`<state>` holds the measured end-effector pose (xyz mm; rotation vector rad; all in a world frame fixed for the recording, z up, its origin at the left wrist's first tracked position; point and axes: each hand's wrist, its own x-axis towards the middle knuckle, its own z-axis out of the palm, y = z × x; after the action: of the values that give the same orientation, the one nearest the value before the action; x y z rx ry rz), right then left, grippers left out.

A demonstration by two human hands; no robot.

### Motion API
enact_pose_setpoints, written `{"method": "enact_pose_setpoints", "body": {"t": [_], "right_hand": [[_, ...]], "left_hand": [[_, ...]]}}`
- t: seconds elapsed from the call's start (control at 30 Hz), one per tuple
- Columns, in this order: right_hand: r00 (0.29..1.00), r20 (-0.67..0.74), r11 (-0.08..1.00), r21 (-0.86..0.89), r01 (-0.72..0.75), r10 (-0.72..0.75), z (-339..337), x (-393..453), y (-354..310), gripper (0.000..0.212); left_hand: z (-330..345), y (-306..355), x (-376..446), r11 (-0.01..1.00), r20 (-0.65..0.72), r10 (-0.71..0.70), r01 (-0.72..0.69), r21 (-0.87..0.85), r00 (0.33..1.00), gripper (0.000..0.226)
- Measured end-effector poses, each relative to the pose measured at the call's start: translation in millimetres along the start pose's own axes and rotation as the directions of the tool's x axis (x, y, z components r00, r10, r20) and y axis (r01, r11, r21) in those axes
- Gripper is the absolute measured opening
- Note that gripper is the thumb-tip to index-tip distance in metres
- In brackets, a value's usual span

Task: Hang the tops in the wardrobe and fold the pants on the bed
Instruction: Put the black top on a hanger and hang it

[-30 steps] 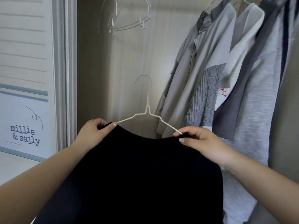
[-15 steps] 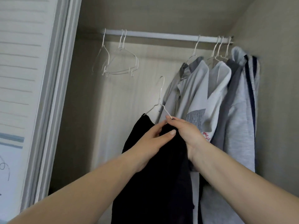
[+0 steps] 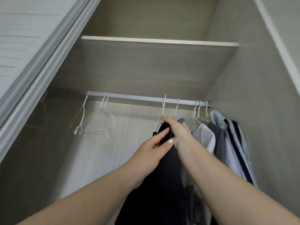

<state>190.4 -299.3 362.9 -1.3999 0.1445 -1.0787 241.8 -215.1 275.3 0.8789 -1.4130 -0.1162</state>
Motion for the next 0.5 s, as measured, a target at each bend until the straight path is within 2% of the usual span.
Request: {"method": "enact_pose_setpoints", "body": {"t": [0.23, 0.37, 0.5], "right_hand": [[0.995, 0.037, 0.996, 0.018, 0.092, -0.093, 6, 58, -31, 0.033], [0.99, 0.018, 0.99, 0.026, 0.138, -0.138, 8, 88, -41, 0.027], [0.988, -0.001, 0.988, 0.022, 0.152, -0.152, 7, 122, -35, 0.052]], "left_hand": [[2, 4, 56, 0.985, -0.054, 0.098, -0.089, 0.149, 0.994, 0.043], [3, -1, 79, 0.963, -0.072, 0.148, -0.127, 0.239, 0.986, 0.037], [-4, -12, 97, 0.931, -0.12, 0.18, -0.129, 0.342, 0.976, 0.038]]}}
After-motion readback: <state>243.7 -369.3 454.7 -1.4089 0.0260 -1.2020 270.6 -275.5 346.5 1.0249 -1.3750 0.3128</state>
